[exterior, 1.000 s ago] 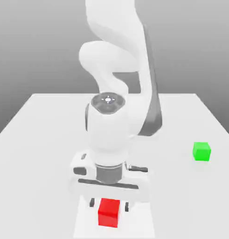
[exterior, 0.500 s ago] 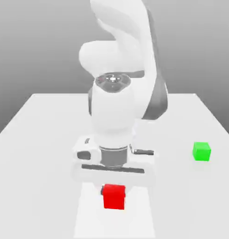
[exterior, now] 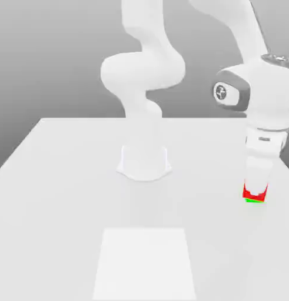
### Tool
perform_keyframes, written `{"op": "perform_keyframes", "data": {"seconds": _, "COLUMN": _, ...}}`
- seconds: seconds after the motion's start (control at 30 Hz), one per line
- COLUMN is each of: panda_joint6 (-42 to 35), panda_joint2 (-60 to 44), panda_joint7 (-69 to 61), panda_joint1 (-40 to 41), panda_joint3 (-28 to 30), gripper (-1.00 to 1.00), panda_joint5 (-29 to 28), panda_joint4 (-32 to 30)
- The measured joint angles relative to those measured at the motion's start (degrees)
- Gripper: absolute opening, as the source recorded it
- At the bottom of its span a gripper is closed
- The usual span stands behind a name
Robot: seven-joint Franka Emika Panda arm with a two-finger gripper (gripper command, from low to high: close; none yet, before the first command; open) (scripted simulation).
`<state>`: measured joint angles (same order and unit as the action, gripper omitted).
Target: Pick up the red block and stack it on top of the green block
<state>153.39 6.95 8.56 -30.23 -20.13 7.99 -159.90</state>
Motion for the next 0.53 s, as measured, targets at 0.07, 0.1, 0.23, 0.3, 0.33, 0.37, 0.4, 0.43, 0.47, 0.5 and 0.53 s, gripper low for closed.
{"op": "perform_keyframes", "data": {"seconds": 0.07, "panda_joint6": -0.3, "panda_joint2": 1.6, "panda_joint7": -5.0, "panda_joint1": -3.8, "panda_joint3": -1.8, "gripper": -1.0, "panda_joint5": 1.1, "panda_joint4": -1.3}}
{"op": "perform_keyframes", "data": {"seconds": 0.1, "panda_joint6": -0.5, "panda_joint2": 2.5, "panda_joint7": -7.5, "panda_joint1": -5.9, "panda_joint3": -2.6, "gripper": -1.0, "panda_joint5": 1.6, "panda_joint4": -1.9}}
{"op": "perform_keyframes", "data": {"seconds": 0.23, "panda_joint6": 1.5, "panda_joint2": 2.2, "panda_joint7": -13.0, "panda_joint1": -10.6, "panda_joint3": -5.3, "gripper": -1.0, "panda_joint5": 1.1, "panda_joint4": -3.6}}
{"op": "perform_keyframes", "data": {"seconds": 0.3, "panda_joint6": 5.0, "panda_joint2": -1.4, "panda_joint7": -11.2, "panda_joint1": -9.7, "panda_joint3": -6.0, "gripper": -1.0, "panda_joint5": -2.1, "panda_joint4": -3.6}}
{"op": "perform_keyframes", "data": {"seconds": 0.33, "panda_joint6": 6.8, "panda_joint2": -3.4, "panda_joint7": -9.7, "panda_joint1": -9.3, "panda_joint3": -5.8, "gripper": -1.0, "panda_joint5": -4.3, "panda_joint4": -3.6}}
{"op": "perform_keyframes", "data": {"seconds": 0.37, "panda_joint6": 8.7, "panda_joint2": -5.5, "panda_joint7": -7.9, "panda_joint1": -8.7, "panda_joint3": -5.5, "gripper": -1.0, "panda_joint5": -7.0, "panda_joint4": -3.5}}
{"op": "perform_keyframes", "data": {"seconds": 0.4, "panda_joint6": 10.6, "panda_joint2": -7.7, "panda_joint7": -5.7, "panda_joint1": -8.5, "panda_joint3": -4.8, "gripper": -1.0, "panda_joint5": -10.2, "panda_joint4": -3.5}}
{"op": "perform_keyframes", "data": {"seconds": 0.43, "panda_joint6": 12.3, "panda_joint2": -9.7, "panda_joint7": -3.4, "panda_joint1": -9.0, "panda_joint3": -3.6, "gripper": 1.0, "panda_joint5": -13.4, "panda_joint4": -3.4}}
{"op": "perform_keyframes", "data": {"seconds": 0.47, "panda_joint6": 12.3, "panda_joint2": -9.7, "panda_joint7": -3.4, "panda_joint1": -9.0, "panda_joint3": -3.6, "gripper": 1.0, "panda_joint5": -13.4, "panda_joint4": -3.4}}
{"op": "perform_keyframes", "data": {"seconds": 0.5, "panda_joint6": 12.3, "panda_joint2": -9.7, "panda_joint7": -3.4, "panda_joint1": -9.0, "panda_joint3": -3.6, "gripper": 1.0, "panda_joint5": -13.4, "panda_joint4": -3.4}}
{"op": "perform_keyframes", "data": {"seconds": 0.53, "panda_joint6": 12.3, "panda_joint2": -9.7, "panda_joint7": -3.4, "panda_joint1": -9.0, "panda_joint3": -3.6, "gripper": 1.0, "panda_joint5": -13.4, "panda_joint4": -3.4}}
